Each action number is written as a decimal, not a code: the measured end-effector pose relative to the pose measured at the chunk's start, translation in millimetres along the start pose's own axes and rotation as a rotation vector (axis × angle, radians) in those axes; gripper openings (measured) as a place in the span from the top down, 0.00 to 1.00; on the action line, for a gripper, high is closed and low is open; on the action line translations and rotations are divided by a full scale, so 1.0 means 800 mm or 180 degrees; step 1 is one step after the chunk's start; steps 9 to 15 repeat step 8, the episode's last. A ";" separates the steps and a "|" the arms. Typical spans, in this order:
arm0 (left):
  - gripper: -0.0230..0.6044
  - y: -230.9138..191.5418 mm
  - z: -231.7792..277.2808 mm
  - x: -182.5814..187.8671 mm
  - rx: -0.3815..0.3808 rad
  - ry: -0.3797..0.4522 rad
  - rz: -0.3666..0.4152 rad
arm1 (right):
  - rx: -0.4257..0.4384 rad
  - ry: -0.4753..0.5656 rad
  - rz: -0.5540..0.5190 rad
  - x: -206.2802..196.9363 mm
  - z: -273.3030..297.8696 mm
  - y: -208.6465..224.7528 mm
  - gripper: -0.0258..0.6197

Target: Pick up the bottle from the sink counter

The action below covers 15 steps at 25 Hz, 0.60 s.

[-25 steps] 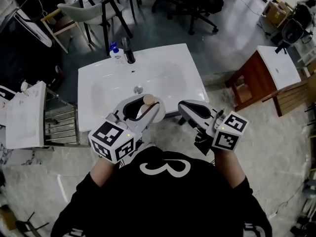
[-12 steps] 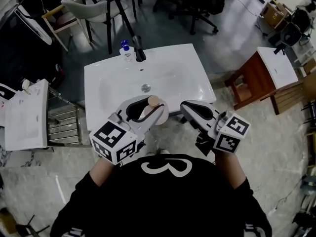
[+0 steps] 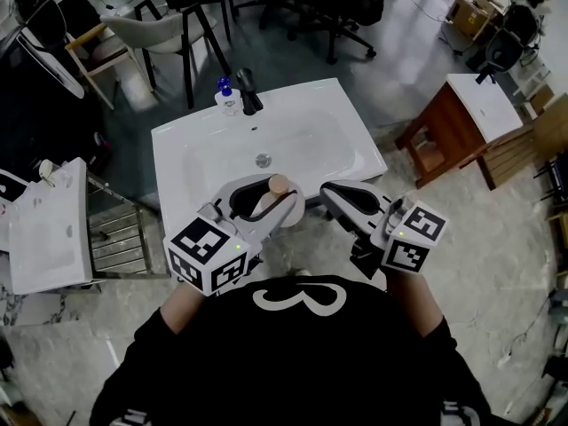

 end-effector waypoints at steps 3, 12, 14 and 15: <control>0.73 0.004 -0.005 0.000 -0.0082 -0.0011 0.0011 | -0.0048 0.0005 -0.0012 -0.004 -0.001 -0.009 0.94; 0.73 0.012 -0.012 -0.002 -0.0195 -0.0014 0.0032 | -0.0114 0.0012 -0.0001 -0.013 -0.005 -0.022 0.94; 0.73 0.012 -0.012 -0.002 -0.0195 -0.0014 0.0032 | -0.0114 0.0012 -0.0001 -0.013 -0.005 -0.022 0.94; 0.73 0.012 -0.012 -0.002 -0.0195 -0.0014 0.0032 | -0.0114 0.0012 -0.0001 -0.013 -0.005 -0.022 0.94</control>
Point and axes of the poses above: the fingertips, and each gripper's own axes: z forward along the fingers, y to its right, x out of its top, the point moved 3 cm from there along -z, backward along the fingers, and after that the axes turned 1 degree about y, right-handed, at the moved point
